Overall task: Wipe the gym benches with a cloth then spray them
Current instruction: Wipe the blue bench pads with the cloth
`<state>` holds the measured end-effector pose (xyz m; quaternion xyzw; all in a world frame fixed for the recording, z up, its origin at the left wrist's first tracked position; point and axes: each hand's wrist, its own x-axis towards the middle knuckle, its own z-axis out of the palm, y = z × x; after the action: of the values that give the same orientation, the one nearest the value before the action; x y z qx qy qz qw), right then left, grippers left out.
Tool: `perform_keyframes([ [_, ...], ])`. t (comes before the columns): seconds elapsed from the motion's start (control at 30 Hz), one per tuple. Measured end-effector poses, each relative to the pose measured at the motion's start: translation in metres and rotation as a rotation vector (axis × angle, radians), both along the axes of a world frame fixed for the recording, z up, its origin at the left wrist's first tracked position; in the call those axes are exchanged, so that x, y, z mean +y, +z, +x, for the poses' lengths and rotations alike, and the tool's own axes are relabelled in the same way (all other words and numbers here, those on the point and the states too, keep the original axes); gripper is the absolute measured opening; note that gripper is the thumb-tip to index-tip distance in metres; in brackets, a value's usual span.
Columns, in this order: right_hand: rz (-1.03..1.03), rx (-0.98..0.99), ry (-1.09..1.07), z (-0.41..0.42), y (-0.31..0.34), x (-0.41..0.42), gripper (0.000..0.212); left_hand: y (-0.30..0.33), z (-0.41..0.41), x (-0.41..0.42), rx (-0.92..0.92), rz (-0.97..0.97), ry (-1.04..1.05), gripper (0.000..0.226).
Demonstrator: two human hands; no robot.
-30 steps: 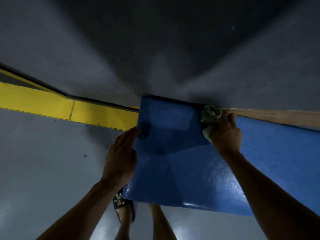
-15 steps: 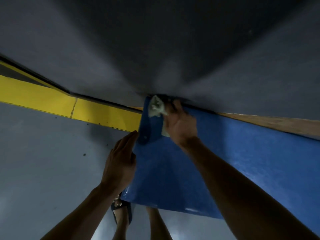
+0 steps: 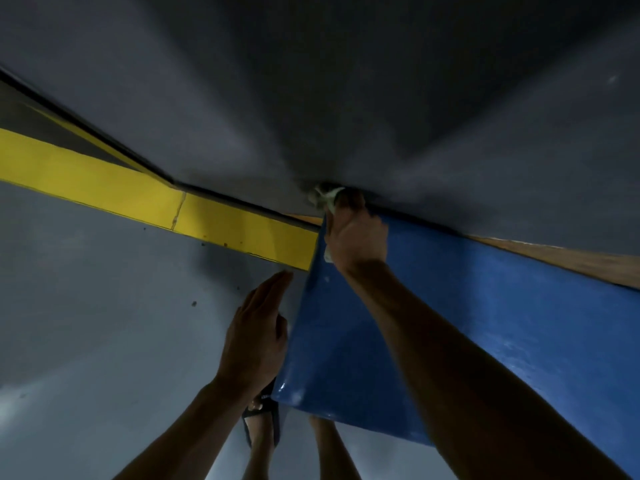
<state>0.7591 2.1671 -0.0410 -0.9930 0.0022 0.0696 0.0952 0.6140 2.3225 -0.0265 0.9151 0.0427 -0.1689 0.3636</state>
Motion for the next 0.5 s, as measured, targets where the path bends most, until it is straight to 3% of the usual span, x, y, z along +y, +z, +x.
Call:
perform_keyframes([
  [0.13, 0.053, -0.101, 0.212, -0.012, -0.001, -0.003, 0.028, -0.001, 0.001, -0.003, 0.011, 0.008, -0.005, 0.065],
  [0.27, 0.039, 0.048, 0.581, -0.046, -0.002, 0.005, 0.027, -0.001, 0.005, -0.006, 0.002, 0.012, -0.028, 0.064],
  [0.4, -0.046, 0.165, 0.567, -0.024, 0.009, -0.005, 0.041, 0.003, 0.002, 0.003, -0.005, 0.030, -0.023, 0.063],
  [0.5, -0.158, -0.026, 0.457, 0.017, 0.015, -0.015, 0.038, 0.001, -0.003, 0.013, 0.011, 0.050, -0.005, 0.063],
])
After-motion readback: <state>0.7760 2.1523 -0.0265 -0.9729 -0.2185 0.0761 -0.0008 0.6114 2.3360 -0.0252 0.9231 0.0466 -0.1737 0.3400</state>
